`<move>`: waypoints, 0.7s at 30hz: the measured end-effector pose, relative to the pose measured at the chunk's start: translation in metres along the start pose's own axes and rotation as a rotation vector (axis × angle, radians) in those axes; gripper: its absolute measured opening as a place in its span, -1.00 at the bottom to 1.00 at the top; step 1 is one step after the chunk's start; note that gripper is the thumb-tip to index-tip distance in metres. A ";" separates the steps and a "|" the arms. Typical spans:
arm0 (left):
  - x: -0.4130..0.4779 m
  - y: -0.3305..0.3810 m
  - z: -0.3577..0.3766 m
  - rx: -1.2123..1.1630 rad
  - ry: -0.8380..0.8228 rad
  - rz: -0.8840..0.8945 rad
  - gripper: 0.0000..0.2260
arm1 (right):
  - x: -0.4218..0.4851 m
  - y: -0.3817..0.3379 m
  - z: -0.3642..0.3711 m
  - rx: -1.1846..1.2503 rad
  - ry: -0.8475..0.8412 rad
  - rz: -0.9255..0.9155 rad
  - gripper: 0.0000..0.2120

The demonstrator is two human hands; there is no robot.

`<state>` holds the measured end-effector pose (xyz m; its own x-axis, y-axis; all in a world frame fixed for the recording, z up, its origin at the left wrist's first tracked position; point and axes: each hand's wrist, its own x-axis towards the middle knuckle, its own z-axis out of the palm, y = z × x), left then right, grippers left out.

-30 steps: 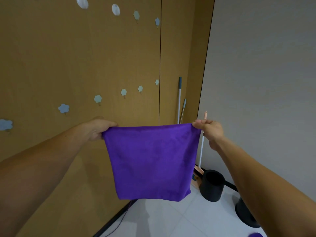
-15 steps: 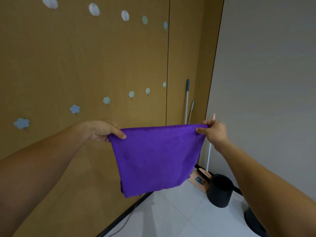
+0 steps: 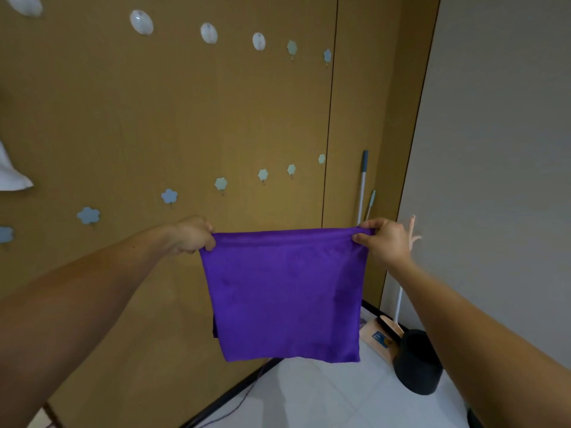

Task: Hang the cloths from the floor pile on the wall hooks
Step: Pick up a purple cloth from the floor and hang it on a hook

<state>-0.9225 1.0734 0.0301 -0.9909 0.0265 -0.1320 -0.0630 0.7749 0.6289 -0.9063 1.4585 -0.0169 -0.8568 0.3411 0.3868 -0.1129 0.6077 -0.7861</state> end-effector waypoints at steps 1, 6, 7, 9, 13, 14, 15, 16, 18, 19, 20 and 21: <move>-0.004 -0.001 -0.001 0.031 -0.005 -0.004 -0.89 | -0.001 0.000 0.002 0.013 -0.007 -0.003 -0.79; -0.016 -0.006 -0.001 0.222 0.010 -0.002 -0.83 | -0.007 -0.003 0.010 -0.164 -0.027 -0.079 -0.87; -0.016 -0.007 0.000 0.240 0.015 0.006 -0.81 | -0.009 -0.004 0.010 -0.202 -0.035 -0.088 -0.90; -0.015 -0.013 0.002 0.236 0.044 0.024 -0.79 | -0.013 -0.005 0.011 -0.269 -0.020 -0.105 -0.89; -0.011 -0.025 0.009 0.011 0.235 0.048 -0.75 | -0.017 -0.014 0.021 -0.157 -0.009 -0.108 -0.79; -0.011 -0.026 0.011 -0.071 0.310 0.056 -0.76 | -0.019 -0.017 0.024 -0.015 -0.018 -0.043 -0.78; -0.011 -0.026 0.012 -0.154 0.378 0.067 -0.76 | -0.020 -0.021 0.028 0.118 -0.019 0.033 -0.78; -0.012 -0.027 0.014 -0.246 0.425 0.083 -0.75 | -0.021 -0.024 0.032 0.217 -0.003 0.091 -0.79; -0.012 -0.027 0.015 -0.458 0.466 0.123 -0.70 | -0.021 -0.031 0.042 0.321 0.038 0.155 -0.82; -0.011 -0.027 0.014 -0.565 0.470 0.142 -0.68 | -0.021 -0.034 0.047 0.349 0.029 0.164 -0.83; -0.011 -0.028 0.011 -0.659 0.473 0.162 -0.66 | -0.020 -0.039 0.052 0.348 -0.011 0.163 -0.84; -0.009 -0.030 0.008 -0.733 0.478 0.178 -0.65 | -0.019 -0.044 0.058 0.321 -0.065 0.154 -0.85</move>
<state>-0.9106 1.0551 0.0068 -0.9265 -0.2855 0.2452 0.1989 0.1816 0.9631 -0.9146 1.3836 -0.0180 -0.9053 0.3580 0.2286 -0.1235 0.2929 -0.9481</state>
